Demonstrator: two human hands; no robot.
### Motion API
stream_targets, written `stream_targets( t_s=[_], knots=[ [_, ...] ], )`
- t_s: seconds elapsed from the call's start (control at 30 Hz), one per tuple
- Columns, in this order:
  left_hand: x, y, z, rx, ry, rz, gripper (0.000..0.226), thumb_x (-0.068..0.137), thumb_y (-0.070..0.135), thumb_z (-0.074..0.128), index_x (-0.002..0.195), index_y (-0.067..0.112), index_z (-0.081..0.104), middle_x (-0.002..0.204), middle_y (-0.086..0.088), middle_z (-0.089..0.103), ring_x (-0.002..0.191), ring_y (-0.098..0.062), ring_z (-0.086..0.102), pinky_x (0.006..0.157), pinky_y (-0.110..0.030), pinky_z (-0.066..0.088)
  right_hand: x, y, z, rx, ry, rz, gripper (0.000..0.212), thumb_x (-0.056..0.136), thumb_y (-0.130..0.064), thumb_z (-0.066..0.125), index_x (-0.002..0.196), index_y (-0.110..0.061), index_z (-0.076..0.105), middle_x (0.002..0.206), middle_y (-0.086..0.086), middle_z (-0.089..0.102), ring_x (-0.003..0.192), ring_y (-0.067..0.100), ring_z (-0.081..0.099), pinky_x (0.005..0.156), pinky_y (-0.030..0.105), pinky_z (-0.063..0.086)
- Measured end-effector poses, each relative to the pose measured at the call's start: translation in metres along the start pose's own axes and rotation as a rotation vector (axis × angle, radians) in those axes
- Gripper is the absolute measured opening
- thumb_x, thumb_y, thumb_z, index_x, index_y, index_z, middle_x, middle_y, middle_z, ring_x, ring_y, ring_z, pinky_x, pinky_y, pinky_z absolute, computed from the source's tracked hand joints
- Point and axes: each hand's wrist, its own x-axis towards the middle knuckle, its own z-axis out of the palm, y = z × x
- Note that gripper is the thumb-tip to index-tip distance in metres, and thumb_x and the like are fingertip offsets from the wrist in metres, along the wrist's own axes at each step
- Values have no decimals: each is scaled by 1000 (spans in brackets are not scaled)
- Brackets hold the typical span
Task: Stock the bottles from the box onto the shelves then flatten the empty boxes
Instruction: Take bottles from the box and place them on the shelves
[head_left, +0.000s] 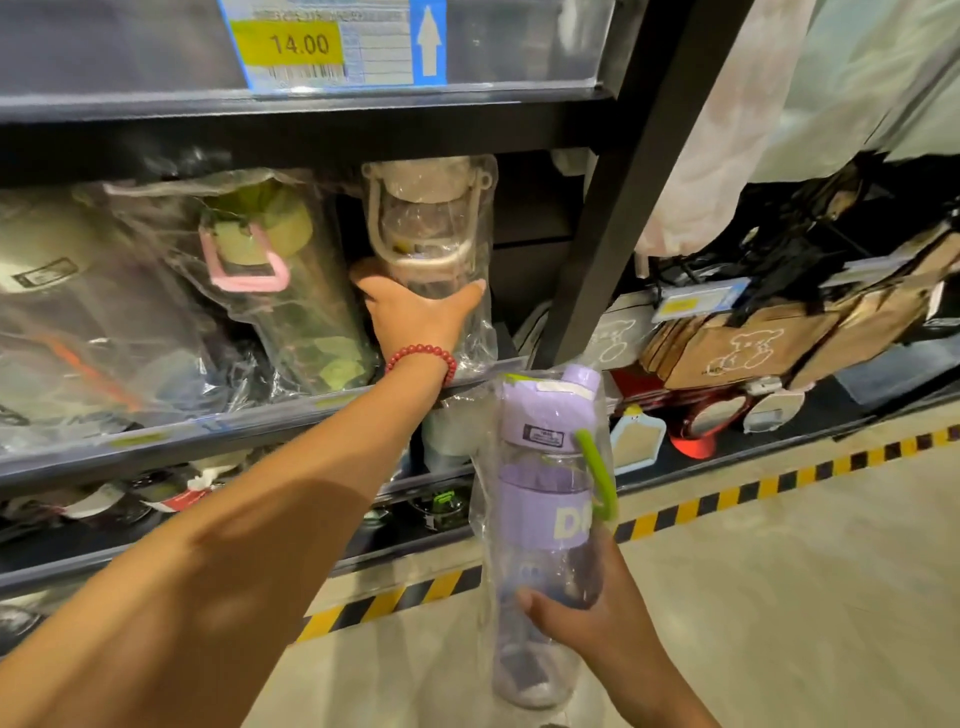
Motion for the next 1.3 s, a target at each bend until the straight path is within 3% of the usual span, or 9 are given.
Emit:
stream_targets(
  t_s=[0.07,0.13,0.23,0.37,0.5,0.6,0.83,1.07,1.3],
  knots=[
    [5,2,2,28,10,-12,99,63,43,83,134,-4,31,133,-15,45,125,-26,45,97,-29,40,1,3,-2,-3,18,24,86,67,7,79,134,-28,37,110,-37,59,106,-16,54,77,2,43],
    [11,8,1,130,-26,-3,63,66,44,80,104,-2,58,101,-11,59,106,-23,58,81,-29,46,2,6,-3,-7,40,48,82,68,7,78,129,-33,40,109,-34,61,105,-17,54,76,3,44],
    [17,15,-4,201,-179,-17,37,75,42,74,81,9,60,83,-4,54,89,-14,50,74,-24,41,4,10,-3,-5,73,49,76,68,3,80,122,-35,43,115,-27,58,104,-17,53,77,4,45],
    [21,6,-13,57,-150,76,41,63,33,84,87,6,63,88,-4,61,83,-15,59,68,-20,45,3,10,0,-2,82,43,81,57,-17,80,125,-36,43,119,-27,58,110,-11,53,85,9,47],
    [18,-2,-27,-107,-141,174,38,59,14,87,91,12,66,89,0,66,80,-7,63,60,-4,48,2,8,1,18,83,35,81,58,-12,82,125,-35,43,120,-27,58,110,-11,54,86,10,47],
    [17,-5,-38,-202,-191,211,43,60,8,86,96,15,63,94,2,66,83,-2,63,75,-11,52,1,4,1,15,92,22,80,65,0,83,125,-35,43,119,-25,57,108,-14,53,81,6,47],
    [18,-5,-47,-269,-228,245,58,59,6,87,108,12,57,110,-3,64,102,-11,61,90,-21,49,-2,0,-4,-16,97,-12,85,54,-18,80,127,-37,41,116,-31,58,114,-9,52,90,15,48],
    [17,6,-32,-361,-392,150,81,37,27,91,110,6,65,108,-5,69,102,-14,65,92,-33,53,-5,0,-11,-34,96,-15,87,50,-26,83,126,-34,43,116,-30,59,114,-7,53,88,13,48],
    [-9,-6,-39,-395,-517,145,56,38,29,84,90,14,70,85,3,73,86,-14,69,77,-31,55,-12,-5,-20,0,161,-32,97,40,-28,91,125,-34,46,120,-18,62,114,1,56,100,38,47]
  ],
)
